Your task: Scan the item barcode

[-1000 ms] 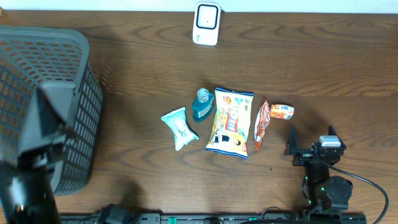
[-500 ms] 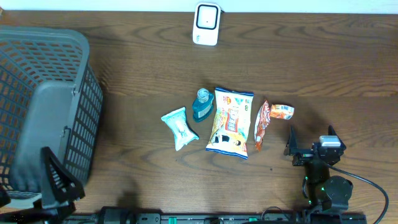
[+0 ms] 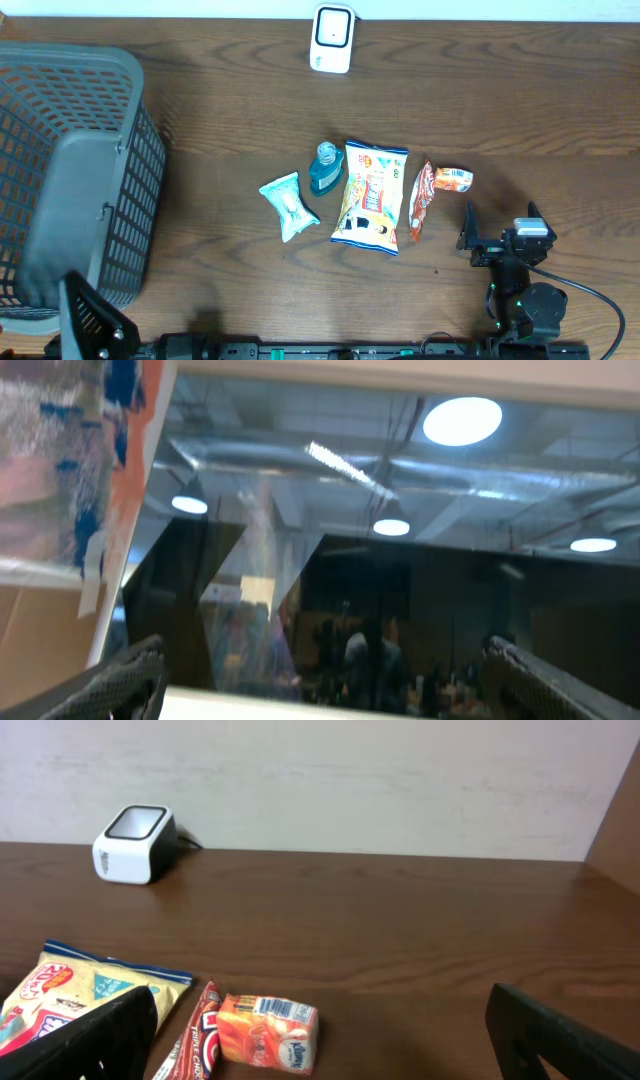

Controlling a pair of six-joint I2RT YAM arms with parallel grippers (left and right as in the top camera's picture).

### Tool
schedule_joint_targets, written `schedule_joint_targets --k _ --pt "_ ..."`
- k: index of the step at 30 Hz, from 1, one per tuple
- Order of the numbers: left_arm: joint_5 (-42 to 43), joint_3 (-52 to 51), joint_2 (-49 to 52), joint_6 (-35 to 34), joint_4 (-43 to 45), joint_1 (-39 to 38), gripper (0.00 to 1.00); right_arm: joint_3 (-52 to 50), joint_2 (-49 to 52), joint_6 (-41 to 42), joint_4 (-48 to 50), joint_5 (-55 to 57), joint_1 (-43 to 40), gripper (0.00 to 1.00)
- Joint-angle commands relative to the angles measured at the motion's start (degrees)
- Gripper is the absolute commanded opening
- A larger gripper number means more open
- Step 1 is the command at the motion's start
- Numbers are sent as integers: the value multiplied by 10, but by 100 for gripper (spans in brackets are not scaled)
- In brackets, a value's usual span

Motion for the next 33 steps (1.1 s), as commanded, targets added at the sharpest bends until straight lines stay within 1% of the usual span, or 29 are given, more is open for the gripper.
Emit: schedule_joint_targets --k 1,2,4,16,19,24,27,28,29,33 --pt "13 1 -1 -5 2 3 98 -1 -3 6 -2 2 4 99" --pt "13 1 -1 -5 -16 3 98 -1 -3 6 -2 2 5 99" --pt "13 -5 -4 -5 -27 3 98 -1 -3 6 -2 2 4 99" --pt "13 -35 -27 -5 -11 3 98 -1 -3 6 -2 2 5 99" --pt "13 -55 -50 -5 -2 3 98 -1 -3 6 -2 3 4 99" --pt "13 -110 -117 -5 23 3 98 -1 -3 6 -2 2 5 99" --pt "4 -126 -118 -5 28 5 98 -1 -3 19 -2 -6 5 99" --pt "-7 -134 -118 -5 33 7 98 -1 -3 26 -2 -6 5 99" --pt "-35 -143 -119 -5 42 7 98 -1 -3 35 -2 -6 5 99" --pt "-130 -183 -119 -5 71 17 98 -1 -3 110 -2 -6 5 99"
